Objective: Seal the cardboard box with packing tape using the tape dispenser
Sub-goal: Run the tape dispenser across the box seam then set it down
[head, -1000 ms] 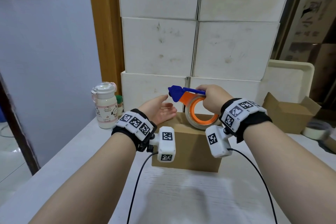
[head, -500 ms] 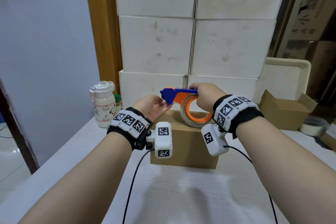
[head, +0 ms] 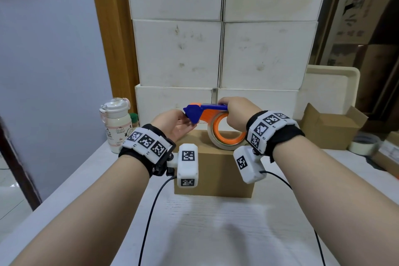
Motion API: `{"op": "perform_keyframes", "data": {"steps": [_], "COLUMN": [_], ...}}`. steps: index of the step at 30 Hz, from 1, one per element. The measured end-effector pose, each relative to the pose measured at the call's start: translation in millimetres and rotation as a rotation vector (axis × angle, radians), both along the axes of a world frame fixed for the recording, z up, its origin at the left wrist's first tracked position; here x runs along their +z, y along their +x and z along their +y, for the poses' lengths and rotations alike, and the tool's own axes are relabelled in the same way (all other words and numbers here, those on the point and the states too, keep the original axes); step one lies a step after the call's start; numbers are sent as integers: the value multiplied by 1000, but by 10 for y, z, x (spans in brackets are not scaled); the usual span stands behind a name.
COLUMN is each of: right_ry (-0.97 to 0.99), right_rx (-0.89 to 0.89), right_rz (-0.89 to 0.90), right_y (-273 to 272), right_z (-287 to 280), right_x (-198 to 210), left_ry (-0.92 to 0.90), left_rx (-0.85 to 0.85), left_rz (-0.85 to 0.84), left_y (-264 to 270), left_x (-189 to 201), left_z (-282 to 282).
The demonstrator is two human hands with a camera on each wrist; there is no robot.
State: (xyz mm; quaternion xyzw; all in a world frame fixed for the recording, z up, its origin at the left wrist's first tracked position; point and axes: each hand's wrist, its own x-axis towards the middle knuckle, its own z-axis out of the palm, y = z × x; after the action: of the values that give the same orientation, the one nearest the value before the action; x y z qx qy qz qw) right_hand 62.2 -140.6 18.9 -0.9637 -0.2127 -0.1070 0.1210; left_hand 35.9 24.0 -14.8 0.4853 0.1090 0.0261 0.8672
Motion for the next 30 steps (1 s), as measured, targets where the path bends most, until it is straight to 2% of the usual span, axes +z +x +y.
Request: {"op": "perform_keyframes", "data": {"steps": [8,12,15,18,21,26,30], "right_ry": [6,4,2,0,13,6,4], "right_rx": [7,10,6,5,8,9,3], "right_rz": [-1,-5,-9,-8,-5,-4,-5], "right_y": [-2,11,12,6,7,7,34], "right_z": [-14,-18,-7,-9,-29,-34,-16], "right_x": [-4,-18,-14,-12,-18,-14,-30], "left_ry": [-152,-154,-95,8,-8,-168,-39], "left_rx": [-3,-46,-54,34,89,-34,-104], "left_rz": [69,103,91,58,88,165,223], "left_y": [11,-15,-15,24,69,91,39], "left_x": [40,43,32,45,69,40,53], "left_z": [21,48,26,-31,-44,8,31]}}
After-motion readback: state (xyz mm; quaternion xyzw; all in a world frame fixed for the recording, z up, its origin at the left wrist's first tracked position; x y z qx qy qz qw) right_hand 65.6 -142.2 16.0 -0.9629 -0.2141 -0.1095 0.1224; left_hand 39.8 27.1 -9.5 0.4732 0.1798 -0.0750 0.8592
